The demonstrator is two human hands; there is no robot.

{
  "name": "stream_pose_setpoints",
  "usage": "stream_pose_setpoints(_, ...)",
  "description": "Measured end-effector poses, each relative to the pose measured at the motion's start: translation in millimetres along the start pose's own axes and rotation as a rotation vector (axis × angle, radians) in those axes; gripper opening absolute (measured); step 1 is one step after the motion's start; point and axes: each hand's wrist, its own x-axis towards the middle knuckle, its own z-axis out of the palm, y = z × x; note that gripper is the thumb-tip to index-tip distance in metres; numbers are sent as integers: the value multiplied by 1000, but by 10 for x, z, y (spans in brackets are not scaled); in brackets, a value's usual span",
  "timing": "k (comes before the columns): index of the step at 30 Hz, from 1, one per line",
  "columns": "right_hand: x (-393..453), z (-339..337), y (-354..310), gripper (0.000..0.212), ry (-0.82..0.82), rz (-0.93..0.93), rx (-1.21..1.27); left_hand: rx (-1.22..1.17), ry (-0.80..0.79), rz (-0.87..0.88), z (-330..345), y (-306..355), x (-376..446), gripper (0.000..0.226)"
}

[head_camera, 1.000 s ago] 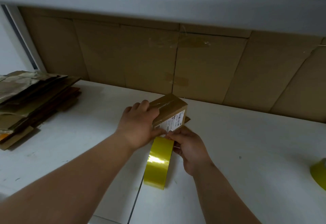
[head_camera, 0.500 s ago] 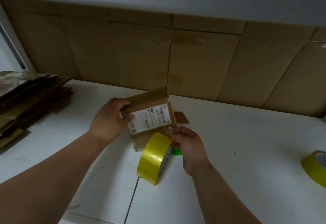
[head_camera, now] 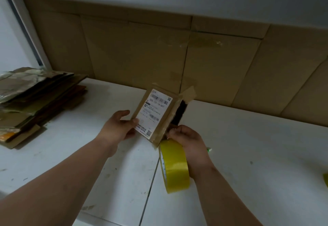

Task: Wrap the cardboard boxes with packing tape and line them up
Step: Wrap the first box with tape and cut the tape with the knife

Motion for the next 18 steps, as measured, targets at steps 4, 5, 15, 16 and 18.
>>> stream_pose_setpoints(4, 25, 62, -31, 21, -46, 8, 18, 180, 34, -24, 74, 98, 13, 26)
stream_pose_setpoints(5, 31, 73, -31, 22, -52, 14, 25, 253, 31, -4, 78, 128, 28, 20)
stream_pose_setpoints(15, 107, 144, -51, 9, -18, -116, 193, 202, 91, -174, -245, 134, 194, 18)
stream_pose_setpoints(16, 135, 154, -43, 11, -12, -108, 184, 223, 103, -188, -300, 90, 216, 16)
stream_pose_setpoints(18, 194, 209, -32, 19, -9, -74, 103, 241, 150, -197, -382, 30, 252, 11)
